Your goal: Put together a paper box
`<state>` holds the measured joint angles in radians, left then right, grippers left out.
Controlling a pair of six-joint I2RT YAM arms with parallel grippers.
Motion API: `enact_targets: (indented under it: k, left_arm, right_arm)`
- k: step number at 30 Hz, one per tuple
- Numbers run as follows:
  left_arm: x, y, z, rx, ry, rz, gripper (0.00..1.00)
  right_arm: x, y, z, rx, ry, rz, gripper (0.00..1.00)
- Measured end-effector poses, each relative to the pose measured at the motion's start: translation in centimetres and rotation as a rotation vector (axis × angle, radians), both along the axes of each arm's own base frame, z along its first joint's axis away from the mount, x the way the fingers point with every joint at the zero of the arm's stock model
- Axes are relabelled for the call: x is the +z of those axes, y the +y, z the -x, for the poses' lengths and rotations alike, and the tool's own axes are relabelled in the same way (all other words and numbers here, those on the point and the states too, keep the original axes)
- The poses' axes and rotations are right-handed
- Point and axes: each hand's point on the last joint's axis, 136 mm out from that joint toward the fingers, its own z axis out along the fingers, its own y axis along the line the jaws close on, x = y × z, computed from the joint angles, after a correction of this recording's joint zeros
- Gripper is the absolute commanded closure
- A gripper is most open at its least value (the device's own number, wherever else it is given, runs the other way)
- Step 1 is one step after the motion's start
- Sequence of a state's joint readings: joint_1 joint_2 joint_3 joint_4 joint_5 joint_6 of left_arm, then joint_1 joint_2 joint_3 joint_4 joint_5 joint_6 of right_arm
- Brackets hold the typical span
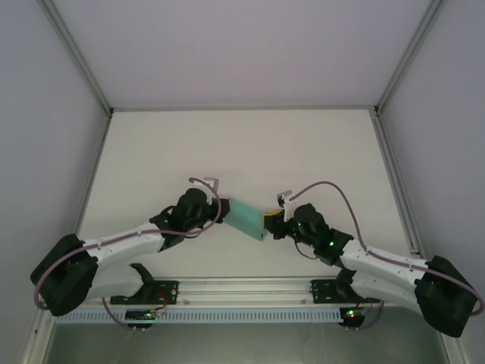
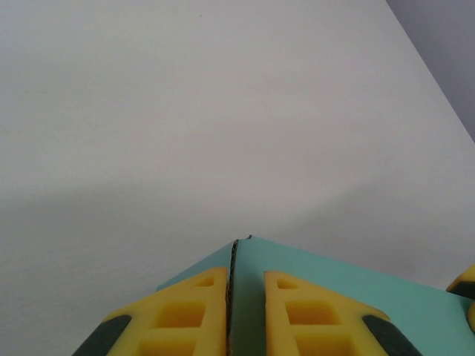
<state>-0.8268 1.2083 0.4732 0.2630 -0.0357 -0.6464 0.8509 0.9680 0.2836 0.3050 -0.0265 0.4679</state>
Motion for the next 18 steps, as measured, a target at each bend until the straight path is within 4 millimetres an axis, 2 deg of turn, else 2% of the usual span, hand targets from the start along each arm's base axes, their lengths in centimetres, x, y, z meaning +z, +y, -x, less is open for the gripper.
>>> enact_targets:
  k: [2,6,9,11,14,18]
  left_arm:
    - [0.01,0.06,-0.06,0.005,-0.001,-0.001,0.92]
    - [0.01,0.10,-0.10,0.008,-0.002,-0.001,0.94]
    - [0.01,0.17,-0.09,0.010,-0.003,-0.004,0.80]
    - [0.00,0.18,0.01,0.006,0.001,-0.006,0.74]
    - [0.42,0.19,0.25,0.002,0.010,-0.016,0.58]
    - [0.46,0.55,0.14,0.022,0.038,-0.054,0.47]
  right_arm:
    - [0.02,-0.01,-0.15,0.001,-0.023,0.011,0.89]
    - [0.00,-0.01,-0.17,0.005,-0.054,0.018,0.90]
    - [0.04,0.08,-0.11,0.011,-0.069,0.024,0.79]
    - [0.06,0.22,-0.01,0.019,-0.069,0.034,0.66]
    - [0.20,0.54,0.16,0.036,-0.045,0.073,0.54]
    - [0.47,0.63,0.41,0.050,0.006,0.133,0.47]
